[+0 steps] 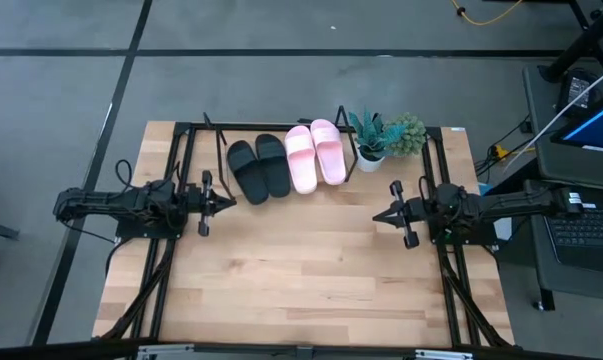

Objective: Pick and place slides into the shelf
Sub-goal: Return to Home Position

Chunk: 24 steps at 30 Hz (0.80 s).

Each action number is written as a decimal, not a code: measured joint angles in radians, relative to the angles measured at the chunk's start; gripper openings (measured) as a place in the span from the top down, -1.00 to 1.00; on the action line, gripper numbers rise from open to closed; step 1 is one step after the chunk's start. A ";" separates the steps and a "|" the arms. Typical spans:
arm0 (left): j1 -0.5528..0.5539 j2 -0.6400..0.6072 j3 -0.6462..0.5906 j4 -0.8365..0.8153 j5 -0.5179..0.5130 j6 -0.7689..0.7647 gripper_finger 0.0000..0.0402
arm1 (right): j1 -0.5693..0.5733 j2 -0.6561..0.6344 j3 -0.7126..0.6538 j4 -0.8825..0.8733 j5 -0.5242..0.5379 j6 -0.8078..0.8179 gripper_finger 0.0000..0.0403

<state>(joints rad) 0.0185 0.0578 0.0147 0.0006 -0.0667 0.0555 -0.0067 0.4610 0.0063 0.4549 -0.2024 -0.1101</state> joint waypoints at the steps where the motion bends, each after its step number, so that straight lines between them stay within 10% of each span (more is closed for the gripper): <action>1: 0.001 0.000 0.000 0.000 -0.003 0.000 1.00 | 0.000 0.002 0.000 -0.001 0.000 0.002 0.96; 24: 0.001 0.000 0.000 0.001 -0.006 0.007 1.00 | 0.000 0.001 0.000 -0.012 0.001 0.183 0.84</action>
<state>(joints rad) 0.0196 0.0578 0.0151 0.0013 -0.0727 0.0624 -0.0067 0.4622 0.0067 0.4431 -0.2012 0.0728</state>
